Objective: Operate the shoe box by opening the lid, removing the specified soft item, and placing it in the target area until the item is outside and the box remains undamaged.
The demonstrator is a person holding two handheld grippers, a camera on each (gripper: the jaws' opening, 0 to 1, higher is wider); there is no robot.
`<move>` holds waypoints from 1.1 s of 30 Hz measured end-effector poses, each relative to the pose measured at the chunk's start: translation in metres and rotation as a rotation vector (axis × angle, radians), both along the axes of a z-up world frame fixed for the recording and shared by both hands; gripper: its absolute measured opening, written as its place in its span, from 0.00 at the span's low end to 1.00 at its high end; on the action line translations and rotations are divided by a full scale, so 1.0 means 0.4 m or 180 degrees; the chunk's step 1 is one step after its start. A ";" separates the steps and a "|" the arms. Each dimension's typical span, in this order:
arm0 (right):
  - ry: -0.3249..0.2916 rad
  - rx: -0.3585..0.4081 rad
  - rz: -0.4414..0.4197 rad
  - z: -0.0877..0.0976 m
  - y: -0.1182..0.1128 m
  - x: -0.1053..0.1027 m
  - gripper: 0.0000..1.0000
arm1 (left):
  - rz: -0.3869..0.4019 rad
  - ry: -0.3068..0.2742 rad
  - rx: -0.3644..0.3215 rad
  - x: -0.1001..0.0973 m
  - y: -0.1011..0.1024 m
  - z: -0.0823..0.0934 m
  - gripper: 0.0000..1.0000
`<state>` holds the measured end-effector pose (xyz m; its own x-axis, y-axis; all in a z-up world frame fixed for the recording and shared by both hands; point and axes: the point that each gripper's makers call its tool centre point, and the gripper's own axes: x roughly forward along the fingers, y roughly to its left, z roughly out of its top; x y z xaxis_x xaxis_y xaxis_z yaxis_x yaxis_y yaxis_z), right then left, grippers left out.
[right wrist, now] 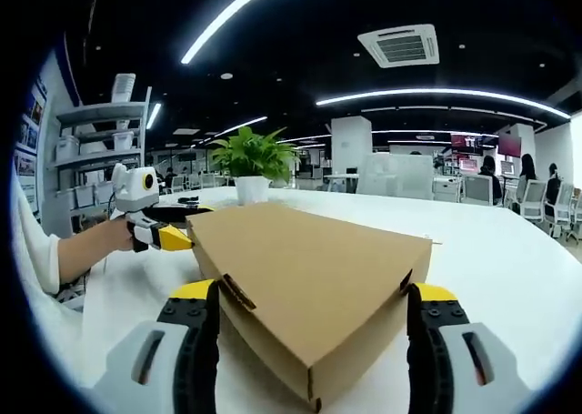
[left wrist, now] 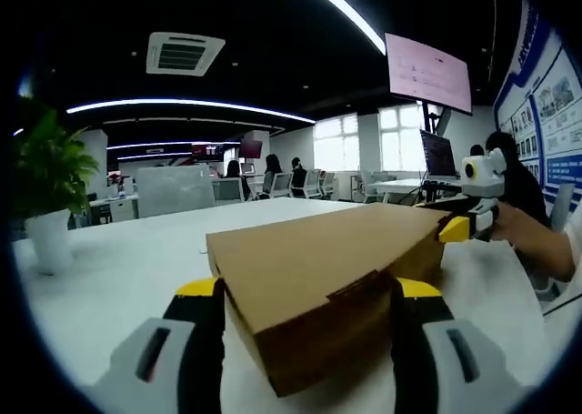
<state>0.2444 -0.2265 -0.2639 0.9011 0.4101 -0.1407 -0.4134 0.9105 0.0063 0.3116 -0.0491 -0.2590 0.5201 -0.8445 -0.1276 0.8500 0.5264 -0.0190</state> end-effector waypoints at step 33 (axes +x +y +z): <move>0.0056 -0.0055 0.0646 0.000 0.017 -0.062 0.85 | 0.0666 -0.0156 0.0019 -0.162 0.046 -0.006 0.76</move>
